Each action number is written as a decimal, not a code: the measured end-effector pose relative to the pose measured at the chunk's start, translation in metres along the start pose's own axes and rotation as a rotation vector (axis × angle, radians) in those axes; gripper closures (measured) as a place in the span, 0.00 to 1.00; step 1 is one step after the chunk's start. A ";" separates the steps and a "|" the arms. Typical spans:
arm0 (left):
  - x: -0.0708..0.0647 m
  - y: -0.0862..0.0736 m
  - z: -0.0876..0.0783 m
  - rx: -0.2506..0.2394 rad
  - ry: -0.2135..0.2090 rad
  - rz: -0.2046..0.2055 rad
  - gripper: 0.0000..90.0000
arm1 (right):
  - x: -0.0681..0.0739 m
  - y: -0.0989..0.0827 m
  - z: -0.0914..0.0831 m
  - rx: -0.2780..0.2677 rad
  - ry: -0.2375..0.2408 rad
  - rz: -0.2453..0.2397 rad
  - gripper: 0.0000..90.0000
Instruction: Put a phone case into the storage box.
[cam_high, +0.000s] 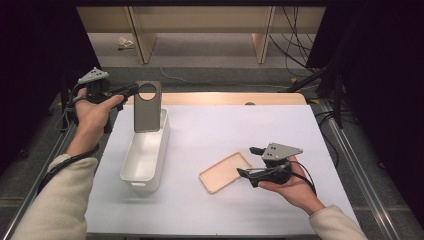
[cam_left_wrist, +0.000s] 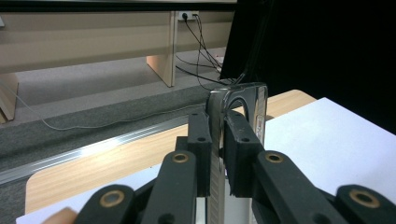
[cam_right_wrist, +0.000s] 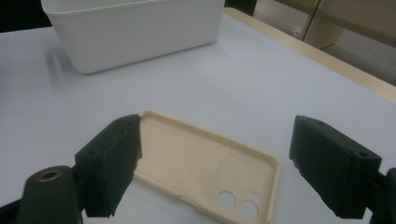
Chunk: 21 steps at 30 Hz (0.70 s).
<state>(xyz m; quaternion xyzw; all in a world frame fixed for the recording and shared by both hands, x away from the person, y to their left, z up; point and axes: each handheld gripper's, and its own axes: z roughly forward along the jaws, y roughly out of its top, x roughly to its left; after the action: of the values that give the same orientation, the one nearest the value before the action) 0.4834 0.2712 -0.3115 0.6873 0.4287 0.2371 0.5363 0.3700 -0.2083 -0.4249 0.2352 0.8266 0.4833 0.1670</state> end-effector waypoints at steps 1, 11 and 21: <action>0.001 0.000 0.001 0.001 0.002 0.001 0.91 | 0.000 0.000 0.000 -0.001 0.001 0.001 0.20; 0.007 0.002 0.005 0.002 0.015 0.004 0.91 | -0.001 0.000 0.000 -0.001 0.003 0.003 0.20; 0.012 0.001 0.010 -0.003 0.016 -0.001 0.91 | -0.001 0.000 0.000 -0.002 0.004 0.003 0.20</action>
<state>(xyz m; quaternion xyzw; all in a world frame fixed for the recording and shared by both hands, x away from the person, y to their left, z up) 0.4978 0.2761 -0.3152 0.6843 0.4328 0.2432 0.5341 0.3705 -0.2091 -0.4249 0.2354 0.8261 0.4847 0.1648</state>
